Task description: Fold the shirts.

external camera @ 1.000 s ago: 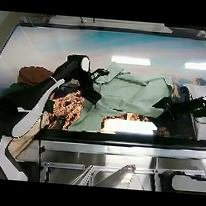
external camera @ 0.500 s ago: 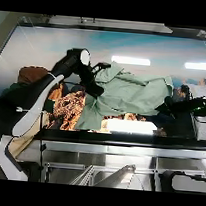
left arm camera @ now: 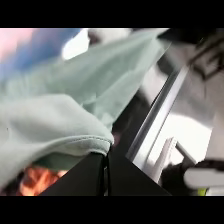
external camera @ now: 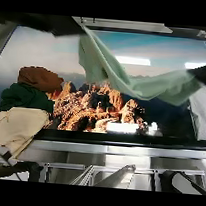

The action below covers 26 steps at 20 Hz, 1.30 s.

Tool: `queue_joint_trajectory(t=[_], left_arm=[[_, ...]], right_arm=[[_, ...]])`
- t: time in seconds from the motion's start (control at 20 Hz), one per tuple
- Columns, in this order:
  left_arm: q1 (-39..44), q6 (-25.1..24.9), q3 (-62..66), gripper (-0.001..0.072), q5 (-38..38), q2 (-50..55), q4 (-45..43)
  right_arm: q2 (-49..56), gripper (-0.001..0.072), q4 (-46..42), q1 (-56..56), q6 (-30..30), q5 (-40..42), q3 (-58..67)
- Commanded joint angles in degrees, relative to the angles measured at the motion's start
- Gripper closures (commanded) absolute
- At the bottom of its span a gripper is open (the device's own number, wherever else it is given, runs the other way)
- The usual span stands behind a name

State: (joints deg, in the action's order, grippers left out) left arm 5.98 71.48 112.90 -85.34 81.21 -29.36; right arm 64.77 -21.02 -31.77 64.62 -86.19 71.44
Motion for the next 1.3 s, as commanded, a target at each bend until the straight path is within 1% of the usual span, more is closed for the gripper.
queue_joint_trajectory(t=[0.0, 0.15, 0.3, 0.4, 0.5, 0.55, 0.65, 0.75, 0.85, 0.9, 0.95, 1.0, 1.05, 1.1, 1.15, 1.2, 1.25], left_arm=[[-10.9, -4.2, 0.3, 0.0687, 7.1, -13.8, 14.8], [-19.6, -5.9, 0.3, 0.0686, 11.9, -23.5, 13.9], [-27.3, -7.6, -1.5, 0.0685, 12.8, -28.7, 13.9], [-28.5, -8.2, -7.4, 0.0684, 12.8, -29.3, 13.9], [-25.5, -11.3, -14.6, 0.0684, 12.2, -27.1, 13.9], [-22.8, -13.2, -17.7, 0.0685, 12.3, -25.0, 13.9], [-16.0, -19.0, -22.8, 0.0685, 13.7, -18.7, 13.8], [-10.7, -22.9, -25.4, 0.0686, 18.4, -11.8, 13.4], [-6.7, -23.5, -24.6, 0.0685, 24.7, -3.4, 8.0], [-5.4, -23.5, -23.2, 0.0685, 26.5, 0.6, 5.3], [-4.6, -23.5, -21.1, 0.0686, 27.0, 4.7, 3.1], [-4.1, -23.5, -18.5, 0.0688, 26.9, 9.0, 1.7], [-3.9, -23.3, -15.9, 0.0668, 26.9, 12.9, 1.5], [-4.0, -22.4, -13.6, 0.0412, 26.8, 15.8, 1.4], [-4.5, -20.5, -11.1, 0.0176, 26.4, 18.1, 1.4], [-5.3, -18.1, -8.6, -0.0013, 24.9, 19.7, 1.4], [-6.5, -16.6, -6.3, -0.0005, 22.2, 20.6, 1.3]], right_arm=[[-10.2, 0.0687, 10.4, -6.1, -0.4, -3.2, 8.2], [-17.4, 0.0687, 10.8, -8.5, -0.4, -2.4, 10.4], [-20.5, 0.0687, 10.7, -8.3, -0.4, -2.4, 10.4], [-19.3, 0.0687, 9.6, -7.1, -0.1, -2.1, 10.3], [-17.0, 0.0687, 5.1, -3.7, 0.1, 0.0, 9.1], [-15.9, 0.0687, 2.1, -1.2, 0.0, 2.5, 7.4], [-13.0, 0.0687, -3.7, 5.5, 0.0, 9.6, 1.4], [-9.4, 0.0687, -7.5, 11.8, 0.0, 18.7, -6.1], [-4.3, 0.0687, -8.5, 15.9, 0.1, 30.4, -13.0], [-1.2, 0.0686, -8.4, 17.0, 0.0, 36.3, -15.4], [2.6, 0.0679, -8.4, 17.8, 0.0, 41.8, -16.7], [6.6, 0.0672, -8.1, 18.1, 0.0, 45.4, -16.8], [10.6, 0.0497, -6.3, 18.0, -0.7, 48.4, -16.6], [13.9, 0.0233, -4.6, 17.7, -2.3, 49.8, -16.0], [16.7, 0.0068, -3.2, 17.0, -3.8, 49.8, -14.9], [18.3, 0.0069, -3.2, 16.2, -4.5, 49.0, -13.9], [19.0, 0.0070, -3.2, 15.0, -6.8, 47.3, -13.1]])
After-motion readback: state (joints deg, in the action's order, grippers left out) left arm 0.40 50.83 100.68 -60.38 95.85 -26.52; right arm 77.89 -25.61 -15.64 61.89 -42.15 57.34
